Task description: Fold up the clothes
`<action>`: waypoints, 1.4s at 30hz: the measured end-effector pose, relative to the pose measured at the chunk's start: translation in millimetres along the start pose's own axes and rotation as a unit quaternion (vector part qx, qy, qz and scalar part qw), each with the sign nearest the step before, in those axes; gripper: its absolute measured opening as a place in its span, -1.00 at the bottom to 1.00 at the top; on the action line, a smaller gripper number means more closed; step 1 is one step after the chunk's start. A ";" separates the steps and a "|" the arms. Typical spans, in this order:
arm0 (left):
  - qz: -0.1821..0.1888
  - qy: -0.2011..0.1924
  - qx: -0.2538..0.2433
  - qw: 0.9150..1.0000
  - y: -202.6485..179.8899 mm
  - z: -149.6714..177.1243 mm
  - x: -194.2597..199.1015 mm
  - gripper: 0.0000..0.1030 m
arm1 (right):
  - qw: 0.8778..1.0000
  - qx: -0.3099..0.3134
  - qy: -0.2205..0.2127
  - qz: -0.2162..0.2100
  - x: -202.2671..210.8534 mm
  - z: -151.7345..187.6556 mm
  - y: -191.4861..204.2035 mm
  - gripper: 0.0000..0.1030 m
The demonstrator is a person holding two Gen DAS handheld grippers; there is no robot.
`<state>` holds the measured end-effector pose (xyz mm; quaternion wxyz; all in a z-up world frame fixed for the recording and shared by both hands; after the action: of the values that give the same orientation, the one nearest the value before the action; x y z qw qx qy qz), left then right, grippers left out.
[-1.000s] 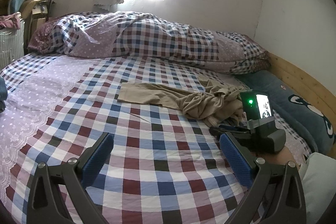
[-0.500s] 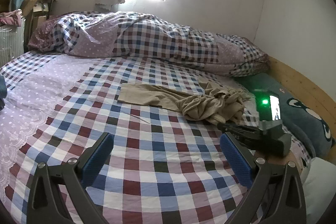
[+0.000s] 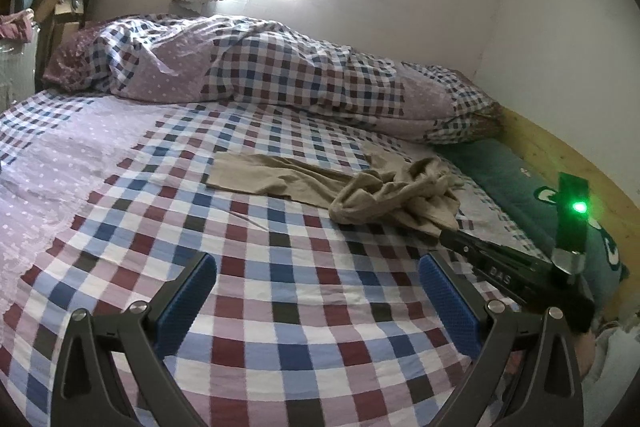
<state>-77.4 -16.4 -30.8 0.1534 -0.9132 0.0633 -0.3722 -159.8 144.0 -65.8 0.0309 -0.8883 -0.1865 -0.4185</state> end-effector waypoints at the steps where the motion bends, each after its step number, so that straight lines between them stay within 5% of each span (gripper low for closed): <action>1: 0.006 0.002 0.001 1.000 -2.1 0.7 -1.1 1.00 | 1.000 -0.001 -0.003 -0.003 4.5 1.9 2.3 -0.90; 20: 0.131 0.073 0.020 0.989 -49.3 20.2 -27.1 1.00 | 0.998 0.014 -0.028 -0.047 87.9 60.4 39.3 -0.91; 42: 0.177 0.092 0.021 0.980 -77.1 27.4 -38.8 1.00 | 0.987 0.103 -0.017 -0.119 179.2 152.8 85.6 -0.91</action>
<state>-85.9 71.8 -49.7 0.2296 -0.8459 0.2295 -0.4232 86.5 151.5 -20.8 0.0688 -0.8588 -0.3337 -0.3827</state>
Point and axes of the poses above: each gripper's, at about its wrist camera, not at the fingertips, and x roughly against the way its jaws point, y to its left, z to its underside, the point moved 9 cm from there along -x, roughly the way its jaws point, and after that the axes turned 13 degrees about y, right-handed, at the moved point
